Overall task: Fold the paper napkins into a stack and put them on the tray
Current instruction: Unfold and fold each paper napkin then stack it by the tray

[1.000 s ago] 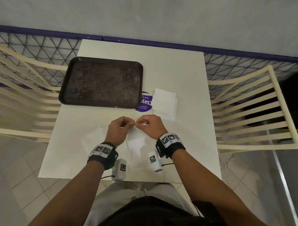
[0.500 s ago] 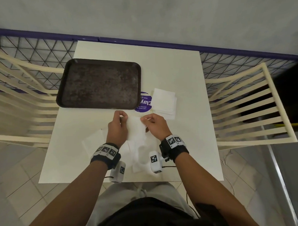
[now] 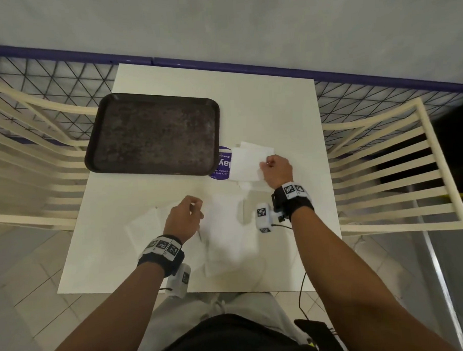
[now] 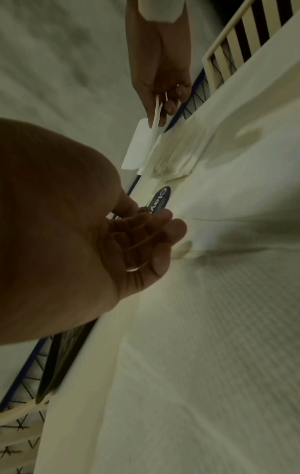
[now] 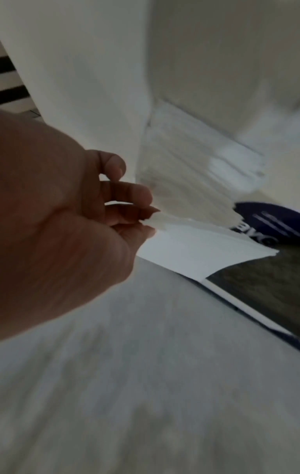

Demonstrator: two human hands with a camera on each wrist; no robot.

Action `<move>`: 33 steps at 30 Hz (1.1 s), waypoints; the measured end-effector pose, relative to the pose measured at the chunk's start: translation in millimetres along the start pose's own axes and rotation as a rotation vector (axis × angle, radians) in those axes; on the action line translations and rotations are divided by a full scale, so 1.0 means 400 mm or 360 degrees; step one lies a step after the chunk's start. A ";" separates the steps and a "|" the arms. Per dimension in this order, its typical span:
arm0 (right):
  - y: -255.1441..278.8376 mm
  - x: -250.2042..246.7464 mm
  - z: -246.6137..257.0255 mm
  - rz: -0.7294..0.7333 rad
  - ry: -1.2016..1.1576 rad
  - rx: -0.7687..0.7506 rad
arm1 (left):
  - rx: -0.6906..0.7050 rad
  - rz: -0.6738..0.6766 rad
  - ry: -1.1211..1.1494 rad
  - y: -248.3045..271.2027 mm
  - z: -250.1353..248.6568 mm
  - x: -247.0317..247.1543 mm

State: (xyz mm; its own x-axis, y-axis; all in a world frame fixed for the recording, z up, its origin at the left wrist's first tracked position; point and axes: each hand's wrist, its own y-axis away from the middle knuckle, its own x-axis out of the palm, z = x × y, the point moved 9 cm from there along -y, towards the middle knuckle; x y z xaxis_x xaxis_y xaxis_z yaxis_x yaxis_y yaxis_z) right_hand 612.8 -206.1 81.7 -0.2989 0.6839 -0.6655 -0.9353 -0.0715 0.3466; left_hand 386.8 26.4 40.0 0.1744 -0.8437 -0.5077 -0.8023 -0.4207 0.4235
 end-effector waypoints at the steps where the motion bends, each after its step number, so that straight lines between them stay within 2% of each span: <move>1: -0.021 -0.014 -0.008 -0.0032 0.0046 0.0027 | -0.0028 0.0035 -0.0029 0.001 0.019 0.008; 5: -0.079 -0.032 -0.033 -0.0083 0.0093 0.0108 | -0.0139 0.0125 -0.0112 0.006 0.076 0.028; 10: -0.091 -0.030 -0.045 -0.0142 0.0096 0.0084 | -0.0220 0.0142 -0.0162 0.007 0.089 0.039; 15: -0.063 -0.046 -0.066 -0.0264 0.0003 0.0126 | -0.0219 0.0153 -0.0326 -0.014 0.069 0.063; 19: 0.011 -0.045 -0.062 -0.0328 -0.0179 0.0020 | -0.0263 0.0084 -0.0462 -0.022 0.038 0.084; 24: 0.124 0.031 -0.072 -0.0115 -0.0121 -0.0122 | -0.0349 0.0034 -0.0552 -0.026 0.024 0.112; 27: 0.170 0.095 -0.112 0.0078 0.0027 -0.0078 | -0.0422 0.0041 -0.0641 -0.018 0.016 0.121; 30: 0.201 0.130 -0.147 0.0209 0.0069 0.0013 | -0.0461 0.0014 -0.0504 -0.016 0.021 0.119; 33: 0.216 0.140 -0.156 0.0246 0.0087 0.0037 | -0.0382 0.0016 -0.0240 -0.016 0.023 0.115</move>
State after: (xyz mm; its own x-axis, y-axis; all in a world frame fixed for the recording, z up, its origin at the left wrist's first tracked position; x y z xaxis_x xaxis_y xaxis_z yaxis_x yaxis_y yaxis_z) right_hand 503.5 -219.4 33.2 -0.4494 0.6253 -0.6380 -0.8729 -0.1556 0.4624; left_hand 394.7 -6.7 7.0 0.0660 -0.7966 -0.6009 -0.6425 -0.4947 0.5852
